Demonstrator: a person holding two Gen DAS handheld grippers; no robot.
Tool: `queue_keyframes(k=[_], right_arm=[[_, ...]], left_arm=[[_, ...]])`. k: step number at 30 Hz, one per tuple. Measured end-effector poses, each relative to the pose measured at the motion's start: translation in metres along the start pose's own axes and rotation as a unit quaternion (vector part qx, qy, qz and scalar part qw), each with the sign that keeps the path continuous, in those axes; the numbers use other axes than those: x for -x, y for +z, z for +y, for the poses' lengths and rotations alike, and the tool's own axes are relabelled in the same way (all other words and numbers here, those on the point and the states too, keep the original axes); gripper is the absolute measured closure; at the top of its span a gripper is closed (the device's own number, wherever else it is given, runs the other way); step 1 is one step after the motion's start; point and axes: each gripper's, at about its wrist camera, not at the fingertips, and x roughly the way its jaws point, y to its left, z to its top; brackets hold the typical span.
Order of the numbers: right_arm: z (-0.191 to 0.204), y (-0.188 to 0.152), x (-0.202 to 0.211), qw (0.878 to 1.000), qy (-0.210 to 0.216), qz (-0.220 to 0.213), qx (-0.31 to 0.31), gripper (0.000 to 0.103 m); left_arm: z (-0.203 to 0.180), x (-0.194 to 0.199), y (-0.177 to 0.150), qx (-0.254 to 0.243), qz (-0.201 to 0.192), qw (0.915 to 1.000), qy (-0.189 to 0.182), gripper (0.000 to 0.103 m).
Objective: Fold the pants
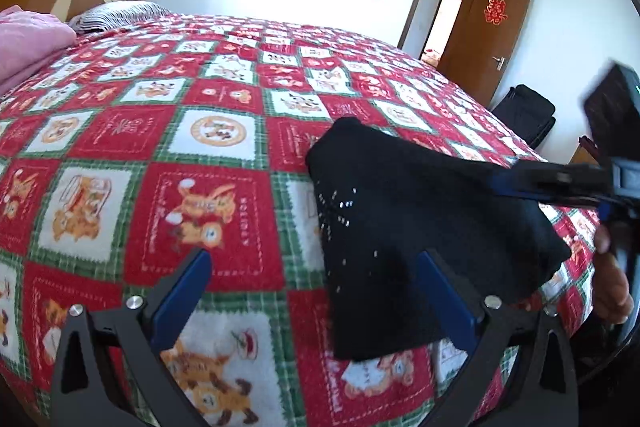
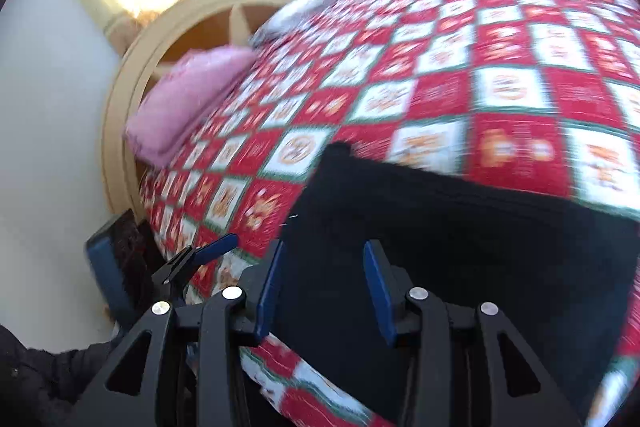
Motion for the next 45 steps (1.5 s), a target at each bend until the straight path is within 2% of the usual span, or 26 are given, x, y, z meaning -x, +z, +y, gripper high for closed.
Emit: queue_keyframes(k=[3, 4, 6, 8, 11, 18, 27, 32, 39, 41, 43, 45], right_arm=[[-0.023, -0.005, 0.036, 0.997, -0.056, -0.041, -0.018, 0.052], [-0.035, -0.009, 0.051, 0.994, -0.085, -0.055, -0.032, 0.047], [-0.054, -0.014, 0.065, 0.989, -0.116, -0.068, -0.058, 0.042], [-0.079, -0.02, 0.074, 0.983, -0.139, -0.07, -0.094, 0.042], [-0.103, -0.031, 0.077, 0.979, -0.146, -0.067, -0.124, 0.042], [-0.122, -0.047, 0.061, 0.978, -0.14, -0.056, -0.141, 0.042], [-0.115, -0.053, 0.054, 0.98, -0.14, -0.063, -0.125, 0.042], [-0.122, -0.055, 0.054, 0.98, -0.129, -0.069, -0.139, 0.043], [-0.118, -0.058, 0.05, 0.978, -0.139, -0.079, -0.132, 0.045], [-0.116, -0.058, 0.049, 0.98, -0.136, -0.08, -0.124, 0.051], [-0.114, -0.058, 0.05, 0.982, -0.114, -0.082, -0.123, 0.069], [-0.111, -0.059, 0.051, 0.983, -0.11, -0.084, -0.118, 0.071]], left_arm=[[-0.007, -0.007, 0.01, -0.013, 0.005, 0.9999, -0.004, 0.0], [-0.009, -0.01, 0.012, -0.018, 0.008, 0.9998, -0.006, 0.0], [-0.016, -0.015, 0.017, -0.028, 0.012, 0.9995, -0.005, 0.0], [-0.022, -0.021, 0.021, -0.039, 0.018, 0.9991, -0.005, 0.0], [-0.03, -0.029, 0.023, -0.055, 0.028, 0.9981, -0.004, 0.0], [-0.036, -0.052, 0.017, -0.066, 0.06, 0.996, 0.004, 0.0], [-0.034, -0.054, 0.016, -0.063, 0.058, 0.9964, -0.003, 0.0], [-0.032, -0.056, 0.016, -0.064, 0.059, 0.9961, -0.015, 0.0], [-0.032, -0.059, 0.017, -0.067, 0.056, 0.9959, -0.022, 0.0], [-0.033, -0.058, 0.017, -0.068, 0.052, 0.9961, -0.022, 0.0], [-0.032, -0.057, 0.017, -0.067, 0.05, 0.9961, -0.026, 0.001], [-0.03, -0.053, 0.016, -0.063, 0.047, 0.9963, -0.036, 0.006]])
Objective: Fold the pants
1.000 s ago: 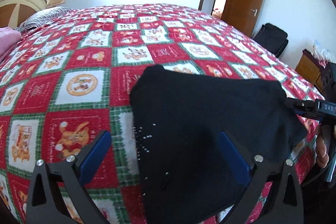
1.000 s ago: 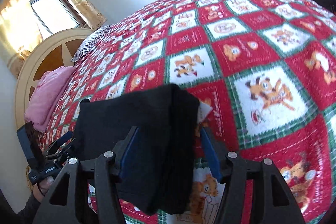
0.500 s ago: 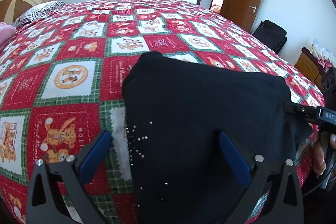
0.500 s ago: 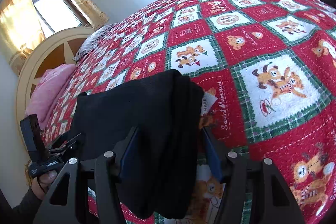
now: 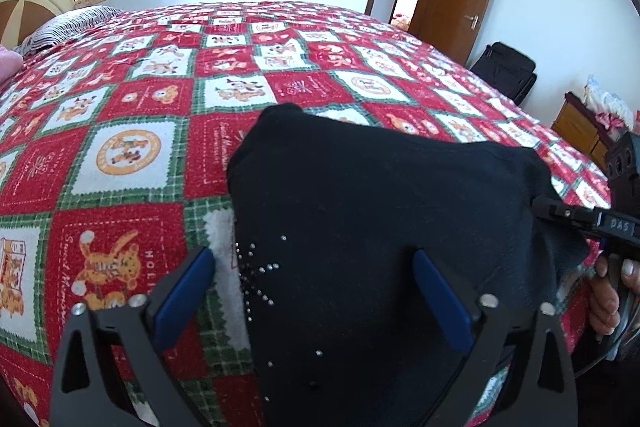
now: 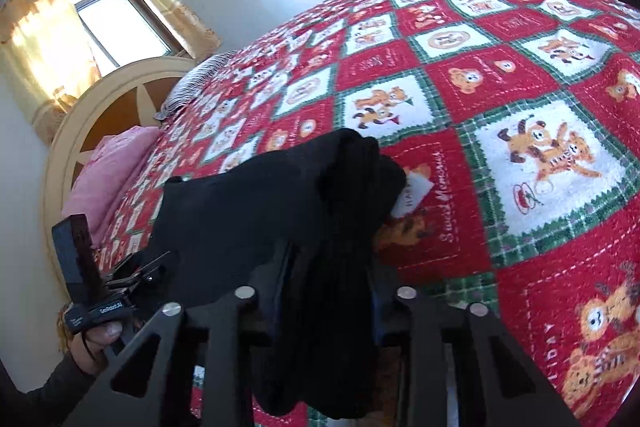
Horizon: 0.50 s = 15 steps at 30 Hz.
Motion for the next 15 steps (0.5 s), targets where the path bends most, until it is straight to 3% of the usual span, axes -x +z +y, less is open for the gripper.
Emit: queue_keyframes(k=[2, 4, 6, 10, 15], right_arm=[[0.004, -0.001, 0.002, 1.0, 0.0, -0.003, 0.007, 0.073], [0.007, -0.001, 0.005, 1.0, 0.003, -0.008, 0.01, 0.074], [0.01, -0.001, 0.01, 1.0, 0.005, -0.015, 0.013, 0.075], [0.03, -0.003, 0.024, 0.999, 0.003, -0.033, 0.039, 0.075], [0.061, 0.004, 0.036, 0.996, 0.01, -0.046, 0.077, 0.076]], left_arm=[[0.003, 0.004, -0.001, -0.001, -0.005, 0.9999, -0.012, 0.017], [0.006, 0.006, 0.0, 0.005, -0.008, 0.9993, -0.035, 0.035], [0.012, 0.008, -0.001, 0.013, -0.011, 0.9987, -0.049, 0.044], [0.021, 0.014, 0.001, 0.036, -0.021, 0.9959, -0.08, 0.077], [0.029, 0.028, 0.005, 0.047, -0.037, 0.9943, -0.089, 0.091]])
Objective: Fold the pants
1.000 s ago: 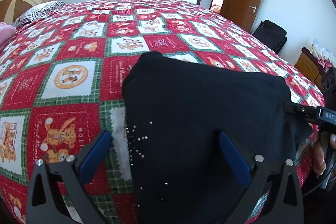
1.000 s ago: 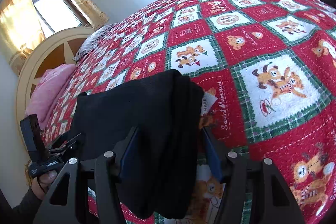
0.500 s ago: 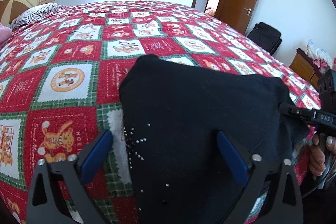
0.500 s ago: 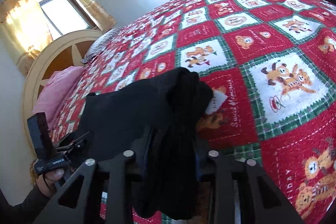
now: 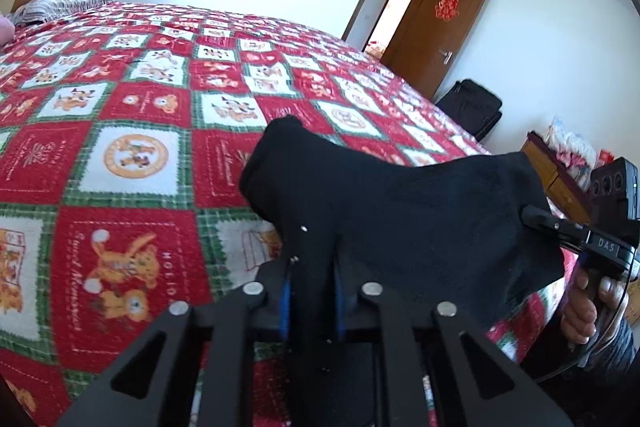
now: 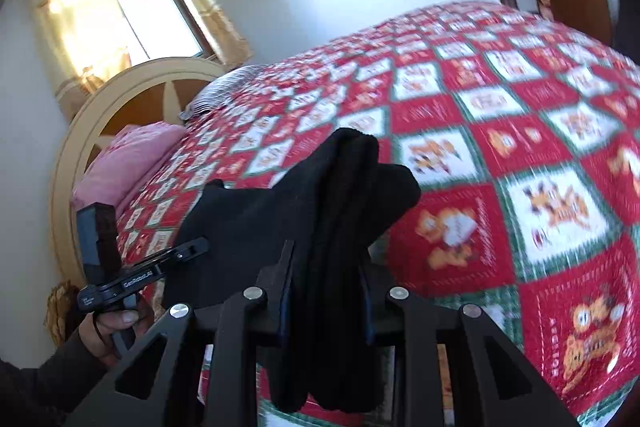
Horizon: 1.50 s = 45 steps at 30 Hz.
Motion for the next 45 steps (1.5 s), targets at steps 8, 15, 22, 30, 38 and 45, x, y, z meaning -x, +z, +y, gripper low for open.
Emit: queue_keyframes(k=[8, 15, 22, 30, 38, 45], right_arm=[[0.043, 0.044, -0.024, 0.998, 0.039, 0.007, 0.053, 0.077], [0.09, 0.082, -0.109, 0.991, 0.099, 0.043, 0.074, 0.077], [0.152, 0.095, -0.199, 0.981, 0.144, 0.076, 0.105, 0.077], [0.179, 0.088, -0.265, 0.976, 0.146, 0.107, 0.117, 0.077], [0.147, 0.085, -0.286, 0.98, 0.115, 0.139, 0.081, 0.072], [0.13, 0.083, -0.287, 0.983, 0.096, 0.144, 0.064, 0.059]], left_arm=[[0.025, 0.043, 0.017, 0.014, -0.048, 0.9984, 0.024, 0.092], [0.077, 0.083, 0.03, 0.026, -0.077, 0.9915, 0.101, 0.092], [0.133, 0.115, 0.03, 0.055, -0.098, 0.976, 0.187, 0.092], [0.173, 0.103, 0.008, 0.078, -0.076, 0.9673, 0.229, 0.082], [0.173, 0.095, 0.007, 0.074, -0.073, 0.9631, 0.248, 0.035], [0.17, 0.09, 0.004, 0.077, -0.068, 0.9633, 0.248, 0.033]])
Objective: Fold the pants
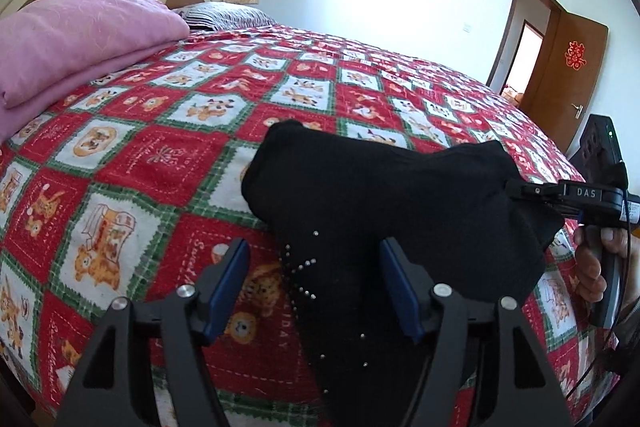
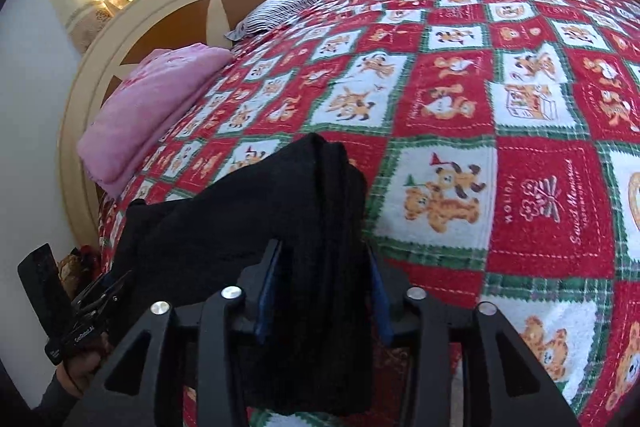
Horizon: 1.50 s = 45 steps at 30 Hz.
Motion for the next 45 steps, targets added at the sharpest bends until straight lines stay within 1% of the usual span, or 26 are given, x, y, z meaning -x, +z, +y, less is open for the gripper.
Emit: queue_keyframes(k=[2, 3, 4, 6, 8, 17, 21, 22, 24, 25, 26, 28, 30, 33, 35, 38, 42, 44, 45], right_arm=[[-0.003, 0.0, 0.0, 1.0, -0.004, 0.002, -0.001, 0.056], [-0.004, 0.0, -0.001, 1.0, -0.007, 0.003, -0.001, 0.052], [-0.006, 0.0, -0.003, 1.0, -0.019, 0.007, 0.0, 0.046], [-0.009, -0.001, -0.007, 1.0, -0.028, 0.011, 0.0, 0.041], [-0.012, -0.001, -0.006, 1.0, -0.023, 0.012, -0.009, 0.041], [-0.007, 0.0, -0.001, 0.998, -0.055, 0.015, 0.004, 0.04], [-0.006, 0.002, 0.006, 0.998, -0.06, 0.009, 0.003, 0.039], [-0.005, 0.002, 0.01, 0.998, -0.06, 0.005, 0.002, 0.038], [-0.002, 0.002, 0.021, 0.997, -0.073, -0.006, 0.005, 0.038], [0.0, 0.002, 0.029, 0.996, -0.09, -0.015, 0.008, 0.038], [0.0, 0.002, 0.033, 0.995, -0.097, -0.02, 0.01, 0.038], [0.003, 0.001, 0.046, 0.994, -0.102, -0.03, 0.009, 0.037], [0.006, -0.001, 0.058, 0.993, -0.109, -0.038, 0.008, 0.037], [0.024, -0.013, 0.085, 0.992, -0.108, -0.053, 0.026, 0.037], [0.041, -0.027, 0.109, 0.989, -0.118, -0.07, 0.045, 0.037], [0.061, -0.048, 0.143, 0.986, -0.124, -0.093, 0.063, 0.036], [0.074, -0.075, 0.184, 0.982, -0.126, -0.117, 0.074, 0.034], [0.078, -0.088, 0.204, 0.98, -0.133, -0.128, 0.075, 0.033], [0.079, -0.092, 0.209, 0.979, -0.134, -0.132, 0.075, 0.033]], left_arm=[[0.0, 0.0, -0.001, 0.0, 0.0, 1.0, 0.005, 0.03], [0.0, -0.001, -0.001, 0.0, 0.0, 1.0, 0.008, 0.027], [0.001, -0.002, -0.001, 0.002, 0.001, 1.0, 0.008, 0.025], [0.002, -0.004, -0.001, 0.009, 0.002, 0.9999, 0.007, 0.023], [0.003, -0.004, -0.002, 0.014, 0.002, 0.9999, 0.008, 0.021], [0.005, -0.004, -0.002, 0.02, 0.004, 0.9998, 0.007, 0.02], [0.005, 0.0, 0.0, 0.022, 0.01, 0.9996, 0.014, 0.017], [0.005, 0.002, 0.001, 0.021, 0.009, 0.9996, 0.016, 0.017], [0.004, 0.007, 0.003, 0.013, 0.009, 0.9995, 0.027, 0.017], [0.003, 0.008, 0.003, 0.009, 0.009, 0.9994, 0.033, 0.017], [0.003, 0.01, 0.004, 0.008, 0.011, 0.9992, 0.037, 0.017], [0.003, 0.016, 0.004, 0.015, 0.009, 0.9987, 0.049, 0.017], [0.001, 0.026, 0.004, 0.021, 0.001, 0.9986, 0.05, 0.016], [-0.007, 0.046, 0.006, 0.015, -0.025, 0.9982, 0.052, 0.016], [-0.013, 0.06, 0.007, 0.009, -0.043, 0.9977, 0.053, 0.016], [-0.026, 0.084, 0.011, 0.001, -0.068, 0.9966, 0.046, 0.016], [-0.039, 0.107, 0.016, -0.013, -0.093, 0.9949, 0.036, 0.016], [-0.045, 0.12, 0.019, -0.018, -0.107, 0.9936, 0.031, 0.012], [-0.047, 0.125, 0.019, -0.019, -0.112, 0.993, 0.03, 0.005]])
